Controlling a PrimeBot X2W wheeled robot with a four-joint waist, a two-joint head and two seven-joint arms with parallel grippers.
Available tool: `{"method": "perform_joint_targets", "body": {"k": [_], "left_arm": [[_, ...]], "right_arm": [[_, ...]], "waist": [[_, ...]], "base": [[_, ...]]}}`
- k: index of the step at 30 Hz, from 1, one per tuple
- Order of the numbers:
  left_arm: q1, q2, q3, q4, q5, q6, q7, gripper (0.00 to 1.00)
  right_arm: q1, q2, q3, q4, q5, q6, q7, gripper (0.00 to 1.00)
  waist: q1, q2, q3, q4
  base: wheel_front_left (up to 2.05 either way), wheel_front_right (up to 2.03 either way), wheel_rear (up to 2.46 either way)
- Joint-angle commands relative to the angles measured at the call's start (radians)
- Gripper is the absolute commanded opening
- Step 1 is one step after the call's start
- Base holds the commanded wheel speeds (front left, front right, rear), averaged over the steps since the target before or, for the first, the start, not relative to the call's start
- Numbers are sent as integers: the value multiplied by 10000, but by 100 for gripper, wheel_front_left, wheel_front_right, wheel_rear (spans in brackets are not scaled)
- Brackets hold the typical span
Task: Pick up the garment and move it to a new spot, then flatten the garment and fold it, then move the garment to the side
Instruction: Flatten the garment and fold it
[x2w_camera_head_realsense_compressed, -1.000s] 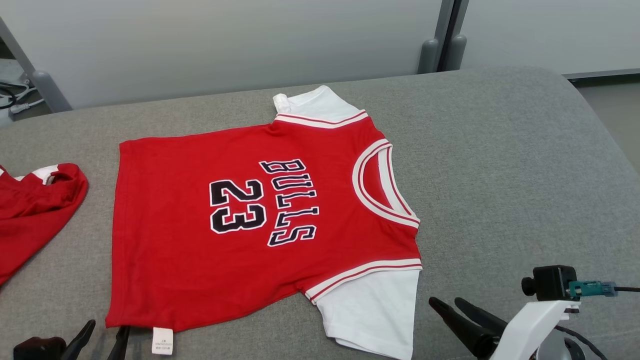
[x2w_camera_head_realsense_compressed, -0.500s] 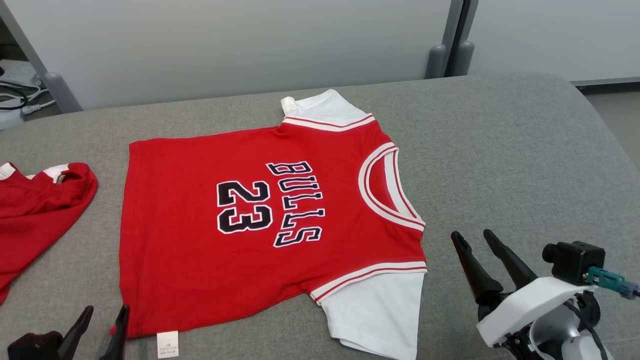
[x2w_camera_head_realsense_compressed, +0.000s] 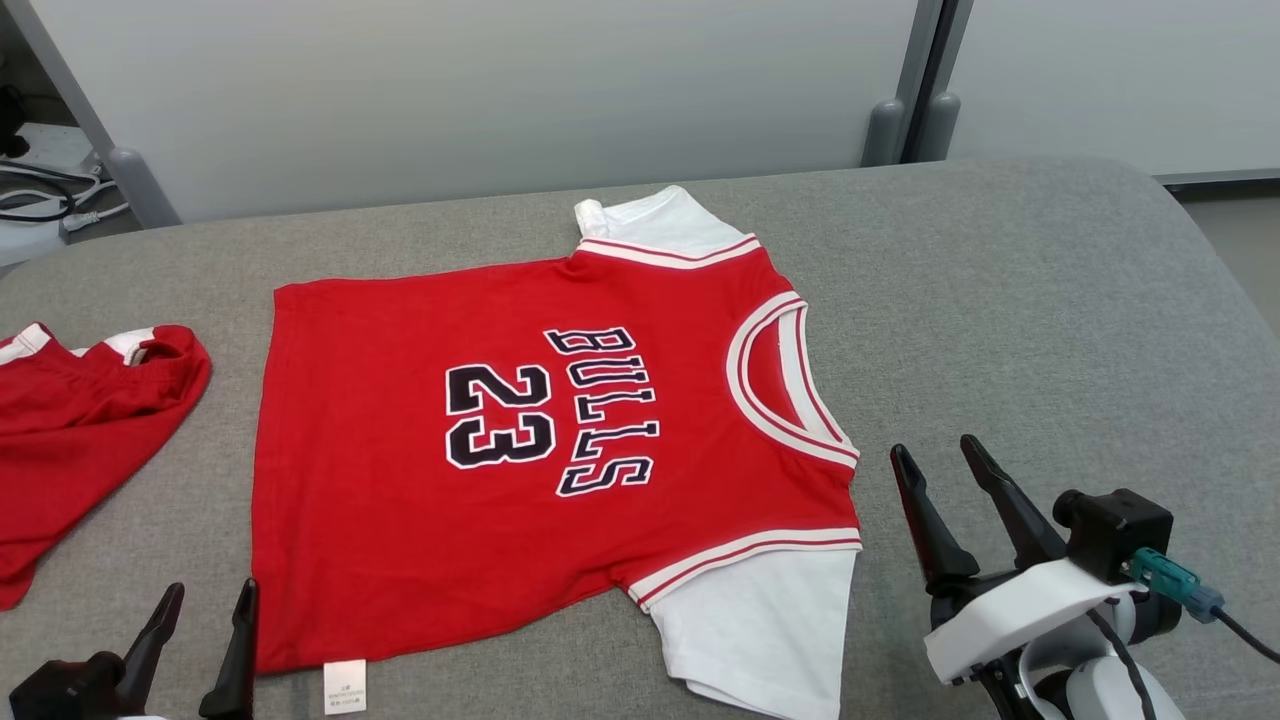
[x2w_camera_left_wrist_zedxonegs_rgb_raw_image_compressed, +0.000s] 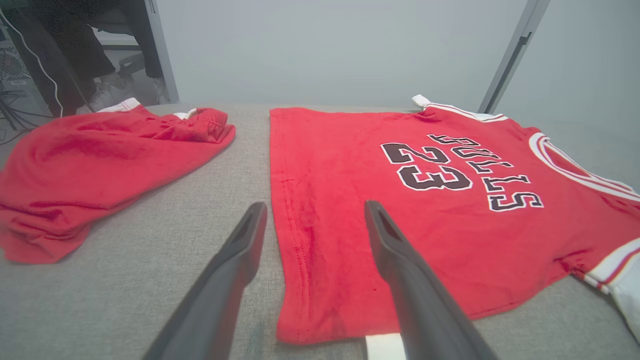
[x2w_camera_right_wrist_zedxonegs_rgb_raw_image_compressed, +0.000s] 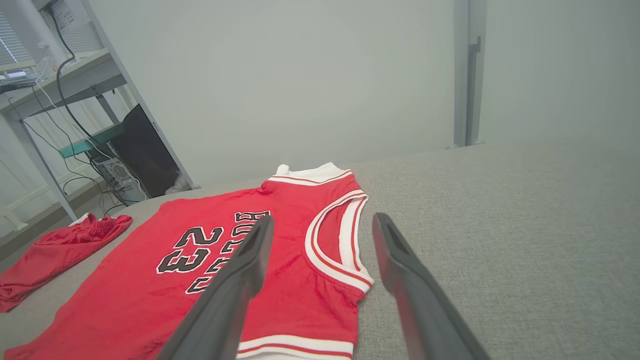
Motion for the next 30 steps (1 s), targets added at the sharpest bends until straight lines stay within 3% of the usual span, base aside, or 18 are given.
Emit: {"method": "perform_joint_targets", "body": {"k": [1,12,30], "left_arm": [[-193,224,502,-290,132,25,-59,100],[15,-288,761,-491,487,-7,-59,100],[439,-891,1121,-836,791,-10,-59,100]], "right_arm": [[-436,-17,260,-94,-279,14,-305,100],[-402,123,191,617,-1369,14,-1432,100],[437,192,-309,493,-2273,14,-1733,100]], "waist": [[0,-1,-11,7],[0,-1,-49,1],[0,-1,-353,4]], "base": [[0,0,0],[0,0,0],[0,0,0]]}}
